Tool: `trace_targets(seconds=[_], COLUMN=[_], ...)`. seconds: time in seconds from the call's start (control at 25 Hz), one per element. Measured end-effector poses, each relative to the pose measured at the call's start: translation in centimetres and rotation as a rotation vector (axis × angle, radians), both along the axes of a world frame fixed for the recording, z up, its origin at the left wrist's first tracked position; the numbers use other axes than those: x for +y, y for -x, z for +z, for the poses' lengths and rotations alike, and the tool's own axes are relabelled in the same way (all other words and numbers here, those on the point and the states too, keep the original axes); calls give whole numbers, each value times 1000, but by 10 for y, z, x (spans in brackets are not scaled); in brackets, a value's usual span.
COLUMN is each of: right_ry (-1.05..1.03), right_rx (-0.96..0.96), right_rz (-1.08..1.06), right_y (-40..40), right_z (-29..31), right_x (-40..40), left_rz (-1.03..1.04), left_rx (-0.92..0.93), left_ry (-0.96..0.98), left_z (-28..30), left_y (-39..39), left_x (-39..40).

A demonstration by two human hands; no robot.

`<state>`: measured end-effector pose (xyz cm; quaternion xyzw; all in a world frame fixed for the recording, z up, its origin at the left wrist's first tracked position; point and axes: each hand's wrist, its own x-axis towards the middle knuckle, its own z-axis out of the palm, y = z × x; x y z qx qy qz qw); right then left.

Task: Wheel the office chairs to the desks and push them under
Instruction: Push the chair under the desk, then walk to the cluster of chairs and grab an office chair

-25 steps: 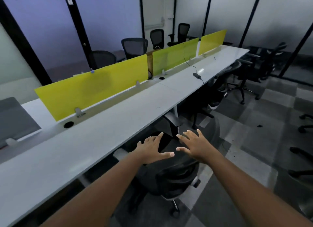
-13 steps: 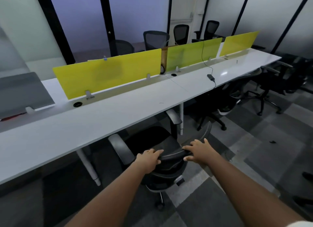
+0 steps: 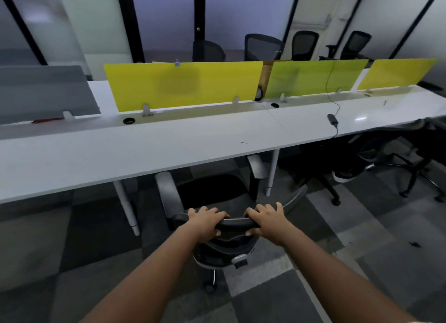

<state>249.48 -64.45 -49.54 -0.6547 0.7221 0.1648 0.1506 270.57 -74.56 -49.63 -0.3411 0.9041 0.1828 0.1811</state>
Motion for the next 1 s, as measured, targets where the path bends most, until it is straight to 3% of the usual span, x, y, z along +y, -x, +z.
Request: trace_targets(seconds=[0.36, 0.52, 0.64, 0.8, 1.0], right_ry=[97, 21, 114, 297, 388], right_rx=[-94, -174, -230, -213, -163], right_rz=[86, 81, 82, 264, 495], right_y=[9, 11, -1, -82, -254], right_z=[3, 3, 8, 27, 54], right_x=[-9, -3, -2, -23, -63], left_rz=[97, 227, 326, 460, 765], left_rx=[6, 14, 67, 92, 61], left_ry=[196, 268, 353, 444, 431], left_z=[-15, -18, -9, 11, 50], left_y=[-5, -6, -30, -121, -287], left_x=[0, 29, 44, 50, 65])
